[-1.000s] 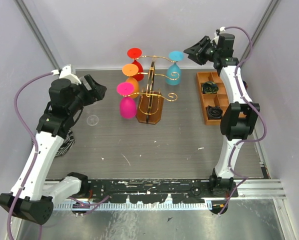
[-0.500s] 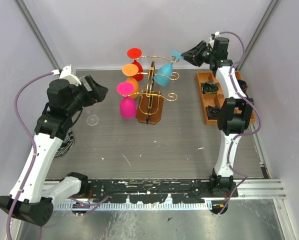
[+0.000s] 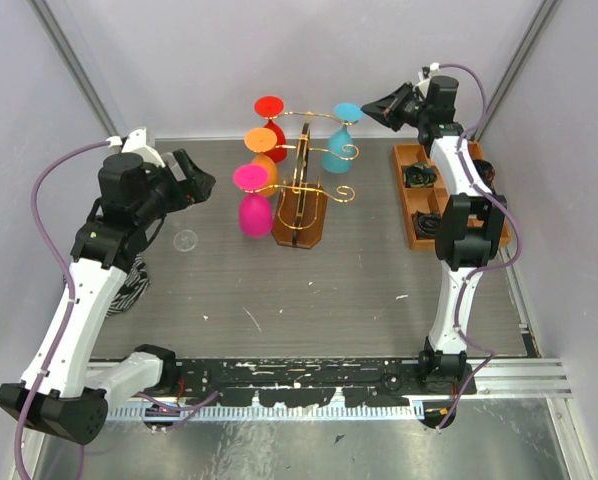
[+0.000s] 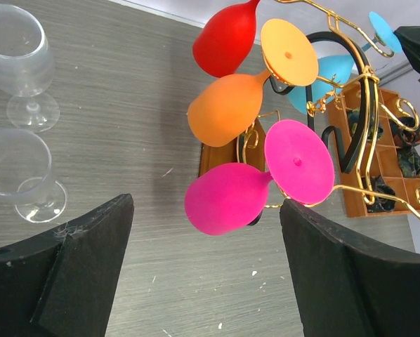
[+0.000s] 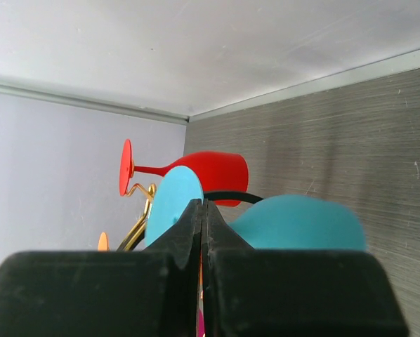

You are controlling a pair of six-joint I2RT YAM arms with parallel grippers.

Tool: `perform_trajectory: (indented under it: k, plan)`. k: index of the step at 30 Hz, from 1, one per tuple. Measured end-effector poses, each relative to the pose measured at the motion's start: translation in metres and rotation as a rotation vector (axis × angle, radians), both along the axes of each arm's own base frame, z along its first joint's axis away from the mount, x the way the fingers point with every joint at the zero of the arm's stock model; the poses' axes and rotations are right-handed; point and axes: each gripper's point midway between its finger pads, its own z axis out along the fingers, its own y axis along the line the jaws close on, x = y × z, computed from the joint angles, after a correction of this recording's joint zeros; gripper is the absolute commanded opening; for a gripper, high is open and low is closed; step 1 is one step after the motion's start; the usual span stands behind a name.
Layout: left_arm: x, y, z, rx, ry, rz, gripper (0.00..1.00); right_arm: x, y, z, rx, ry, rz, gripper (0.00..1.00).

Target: Take the wine glass off the wine glass rack

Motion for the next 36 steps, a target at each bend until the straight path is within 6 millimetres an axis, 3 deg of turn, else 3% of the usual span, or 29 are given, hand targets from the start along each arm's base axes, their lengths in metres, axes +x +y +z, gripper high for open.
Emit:
perform_trajectory:
  k: [3,6,8,28,32,34,36]
  plan:
    - [0.000,0.001,-0.001,0.003,0.005,0.002,0.93,0.000,-0.002,-0.004,0.007,0.007,-0.003,0.03]
    - [0.000,0.001,-0.001,0.003,0.005,0.004,0.92,0.001,-0.007,-0.002,0.017,0.010,-0.007,0.20]
    - [0.000,0.001,-0.001,0.002,0.005,0.004,0.92,0.001,-0.008,0.000,0.022,0.004,-0.008,0.25]
    - [0.000,0.003,-0.001,0.008,0.005,0.016,0.94,-0.004,0.007,0.001,0.043,-0.003,0.033,0.34]
    - [-0.001,0.004,-0.002,0.009,0.006,0.017,0.94,-0.005,0.013,0.002,0.045,-0.005,0.046,0.24]
    - [-0.001,0.004,-0.002,0.009,0.005,0.017,0.95,-0.007,0.018,0.002,0.047,-0.006,0.054,0.07]
    - [-0.001,0.004,-0.001,0.012,0.004,0.018,0.95,-0.008,0.023,0.004,0.051,-0.007,0.068,0.01]
